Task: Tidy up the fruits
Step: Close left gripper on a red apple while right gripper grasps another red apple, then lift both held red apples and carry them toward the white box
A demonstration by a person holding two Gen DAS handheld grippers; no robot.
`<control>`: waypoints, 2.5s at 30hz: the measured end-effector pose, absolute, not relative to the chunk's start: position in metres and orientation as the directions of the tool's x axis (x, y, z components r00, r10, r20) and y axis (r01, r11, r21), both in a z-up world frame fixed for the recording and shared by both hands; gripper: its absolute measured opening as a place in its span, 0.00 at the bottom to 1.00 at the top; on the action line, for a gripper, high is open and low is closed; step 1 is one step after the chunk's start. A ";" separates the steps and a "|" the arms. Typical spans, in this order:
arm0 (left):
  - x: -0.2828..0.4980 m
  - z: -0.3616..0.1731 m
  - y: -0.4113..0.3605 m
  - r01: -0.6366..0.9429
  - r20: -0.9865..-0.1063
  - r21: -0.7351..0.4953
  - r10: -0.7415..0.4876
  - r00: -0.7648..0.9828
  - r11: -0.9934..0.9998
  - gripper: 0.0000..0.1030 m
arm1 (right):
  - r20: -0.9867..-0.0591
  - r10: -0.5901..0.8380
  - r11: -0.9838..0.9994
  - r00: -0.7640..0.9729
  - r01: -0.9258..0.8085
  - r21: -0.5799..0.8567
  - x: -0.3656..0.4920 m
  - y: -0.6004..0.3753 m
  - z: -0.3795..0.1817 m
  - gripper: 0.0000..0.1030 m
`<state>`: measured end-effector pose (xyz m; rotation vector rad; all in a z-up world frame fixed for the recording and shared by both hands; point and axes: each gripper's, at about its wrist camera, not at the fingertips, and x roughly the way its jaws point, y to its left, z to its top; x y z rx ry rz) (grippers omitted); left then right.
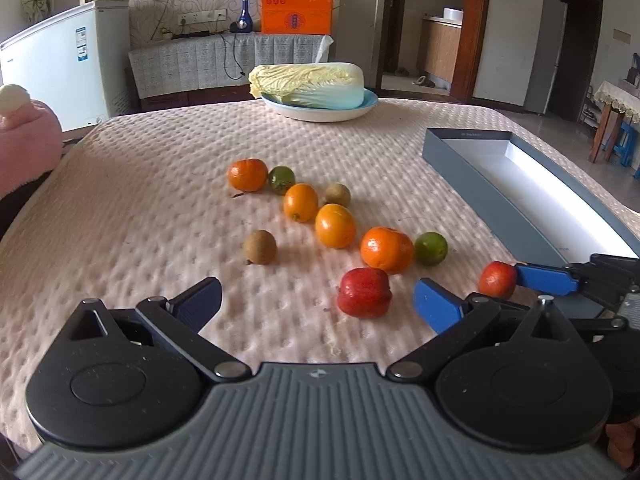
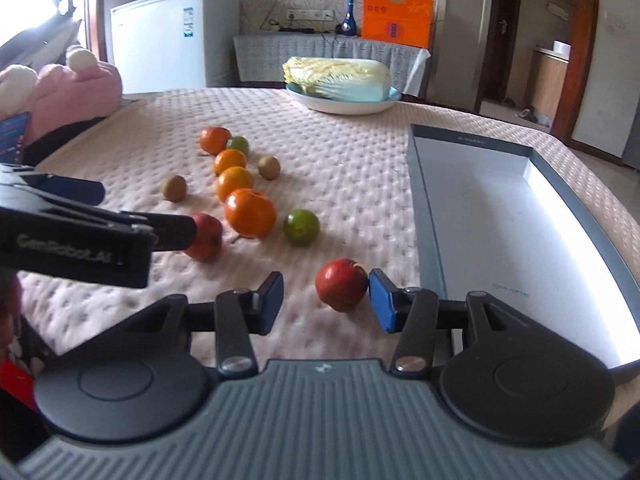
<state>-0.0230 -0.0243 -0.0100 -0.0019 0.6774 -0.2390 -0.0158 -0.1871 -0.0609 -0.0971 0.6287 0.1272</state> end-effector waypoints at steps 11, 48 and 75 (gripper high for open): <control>-0.008 -0.026 -0.035 0.244 -0.661 -0.099 -0.247 0.708 0.965 0.75 | -0.585 0.106 0.972 0.804 -0.207 -0.108 -0.020 -0.182 -0.061 0.46; -0.003 -0.025 -0.035 0.220 -0.646 -0.088 -0.224 0.730 0.972 0.37 | -0.541 0.117 0.948 0.833 -0.255 -0.188 -0.030 -0.170 -0.051 0.32; 0.007 0.008 -0.064 0.148 -0.606 -0.050 -0.148 0.781 0.988 0.37 | -0.576 0.302 0.945 0.759 -0.319 0.075 -0.009 -0.193 -0.027 0.32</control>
